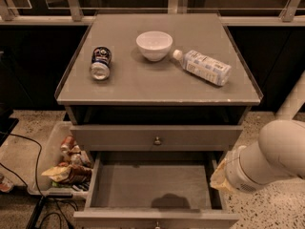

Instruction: Close middle drawer

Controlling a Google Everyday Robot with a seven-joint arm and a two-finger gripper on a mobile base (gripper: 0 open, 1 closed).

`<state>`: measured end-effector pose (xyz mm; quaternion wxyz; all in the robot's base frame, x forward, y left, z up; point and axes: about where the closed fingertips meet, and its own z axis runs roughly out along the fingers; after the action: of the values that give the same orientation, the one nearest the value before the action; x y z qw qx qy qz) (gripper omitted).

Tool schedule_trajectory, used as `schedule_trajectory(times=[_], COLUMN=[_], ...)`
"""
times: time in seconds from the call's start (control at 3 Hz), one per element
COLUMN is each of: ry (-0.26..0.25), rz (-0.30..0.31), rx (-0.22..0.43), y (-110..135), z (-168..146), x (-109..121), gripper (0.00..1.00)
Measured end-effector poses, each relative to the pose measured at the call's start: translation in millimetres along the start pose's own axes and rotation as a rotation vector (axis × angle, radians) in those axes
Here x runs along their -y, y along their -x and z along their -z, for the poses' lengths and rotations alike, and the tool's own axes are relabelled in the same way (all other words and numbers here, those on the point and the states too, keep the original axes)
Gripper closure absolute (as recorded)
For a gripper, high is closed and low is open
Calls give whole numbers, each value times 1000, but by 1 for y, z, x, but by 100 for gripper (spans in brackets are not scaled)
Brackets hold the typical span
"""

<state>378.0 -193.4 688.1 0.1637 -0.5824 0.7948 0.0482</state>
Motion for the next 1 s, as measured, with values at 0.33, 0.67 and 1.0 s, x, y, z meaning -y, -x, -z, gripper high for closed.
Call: schedule_trajectory(times=[0.33, 0.67, 1.0], ry=[0, 9, 36], rz=[0, -13, -48], rx=[0, 35, 93], y=[0, -8, -28], z=[0, -11, -46], x=[0, -11, -36], gripper=[100, 100, 100])
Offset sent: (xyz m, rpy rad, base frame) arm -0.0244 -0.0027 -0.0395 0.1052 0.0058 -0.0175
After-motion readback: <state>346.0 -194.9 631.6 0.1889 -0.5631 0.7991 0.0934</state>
